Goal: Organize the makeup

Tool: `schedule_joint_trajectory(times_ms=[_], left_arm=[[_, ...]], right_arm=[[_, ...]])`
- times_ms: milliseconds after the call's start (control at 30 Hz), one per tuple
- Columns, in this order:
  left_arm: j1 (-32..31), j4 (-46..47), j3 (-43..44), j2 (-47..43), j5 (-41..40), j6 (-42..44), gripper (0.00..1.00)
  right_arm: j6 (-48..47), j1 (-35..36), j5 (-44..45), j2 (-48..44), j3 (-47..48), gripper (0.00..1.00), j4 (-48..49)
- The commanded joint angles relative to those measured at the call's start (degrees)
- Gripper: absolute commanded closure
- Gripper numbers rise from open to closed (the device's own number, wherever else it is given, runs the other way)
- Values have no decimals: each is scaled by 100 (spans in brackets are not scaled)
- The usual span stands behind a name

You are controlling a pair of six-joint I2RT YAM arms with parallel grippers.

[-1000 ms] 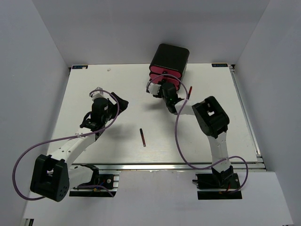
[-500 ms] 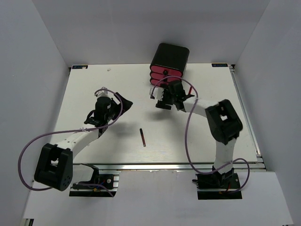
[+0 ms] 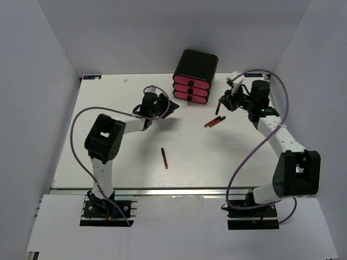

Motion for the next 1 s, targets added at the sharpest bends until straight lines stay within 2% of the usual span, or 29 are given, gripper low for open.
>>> schedule_joint_trajectory(times_ms=[0,67,167,367,533,767,900,967], left_arm=[[-161,282,1032,739,187,-496,42],[-214,273,1430,1282,186,-759,37],[-240,361,2011,1811,195,-1032,32],[-302,414,2899,2489,196,-1375,28],[-320,668,3049,2788,20,-1612,27],[-346,335,3401,3061,-288,-1718,29],[-355,169,3638,3202,-402,-1762,36],[-372,141,3630,3237,-490,-1806,43]], right_arm=[[1475,-671,-856,-159,18,76,74],[1625,-995,-1023,-238,1,78,-85],[1696,-1322,-1094,-405,-192,65,-59],[1784,-1577,-1182,-467,-386,62,-68],[1731,-1612,-1182,-432,-395,61,-59],[1810,-1656,-1173,-423,-404,60,-24],[1871,-1665,-1182,-432,-439,60,-15],[1880,-1665,-1191,-440,-465,60,-32]])
